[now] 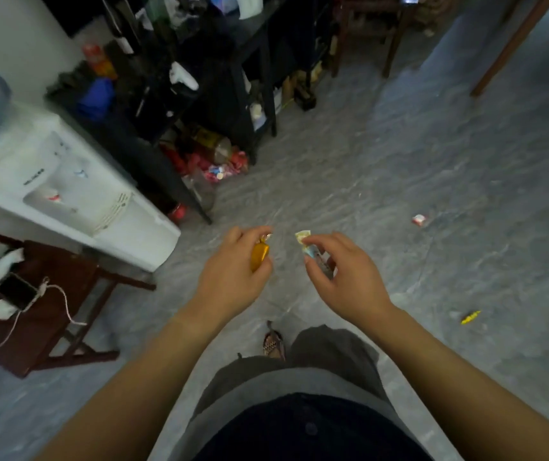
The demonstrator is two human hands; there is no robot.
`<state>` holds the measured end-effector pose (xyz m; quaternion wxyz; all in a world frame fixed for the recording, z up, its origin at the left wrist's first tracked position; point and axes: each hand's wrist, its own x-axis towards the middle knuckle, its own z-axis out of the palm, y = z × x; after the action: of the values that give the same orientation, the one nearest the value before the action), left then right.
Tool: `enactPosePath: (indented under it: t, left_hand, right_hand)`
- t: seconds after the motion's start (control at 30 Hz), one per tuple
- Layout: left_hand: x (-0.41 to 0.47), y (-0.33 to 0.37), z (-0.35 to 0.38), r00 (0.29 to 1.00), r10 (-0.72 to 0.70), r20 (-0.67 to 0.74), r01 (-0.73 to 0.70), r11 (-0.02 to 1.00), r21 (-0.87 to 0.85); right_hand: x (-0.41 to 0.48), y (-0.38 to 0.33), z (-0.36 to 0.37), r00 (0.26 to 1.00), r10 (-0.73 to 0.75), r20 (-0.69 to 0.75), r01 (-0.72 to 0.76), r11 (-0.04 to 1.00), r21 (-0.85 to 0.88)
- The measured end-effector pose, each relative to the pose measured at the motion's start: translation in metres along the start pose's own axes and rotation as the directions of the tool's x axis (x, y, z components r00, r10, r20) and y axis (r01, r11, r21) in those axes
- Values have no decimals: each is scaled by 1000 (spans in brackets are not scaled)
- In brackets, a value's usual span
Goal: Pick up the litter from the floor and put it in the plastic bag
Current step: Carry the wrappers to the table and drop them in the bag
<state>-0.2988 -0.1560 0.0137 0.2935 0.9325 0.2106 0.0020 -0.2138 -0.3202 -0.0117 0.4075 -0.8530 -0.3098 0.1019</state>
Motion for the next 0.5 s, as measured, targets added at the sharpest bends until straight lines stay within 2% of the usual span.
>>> enactPosePath:
  t: [0.13,0.3,0.5]
  left_hand:
    - [86,-5,-10,1000,21,18,-21,1000,-7]
    - [194,10,1,991,75,109,-72,997,-32]
    - [353,61,16,975,128,180,-128,992,-13]
  right_hand:
    - [68,14,-2,992,86,-89,-85,996,15]
    - [147,59,-20,966,197,-166,-195,980,27]
    - [276,124,-86,913,309,-267,-310,950,39]
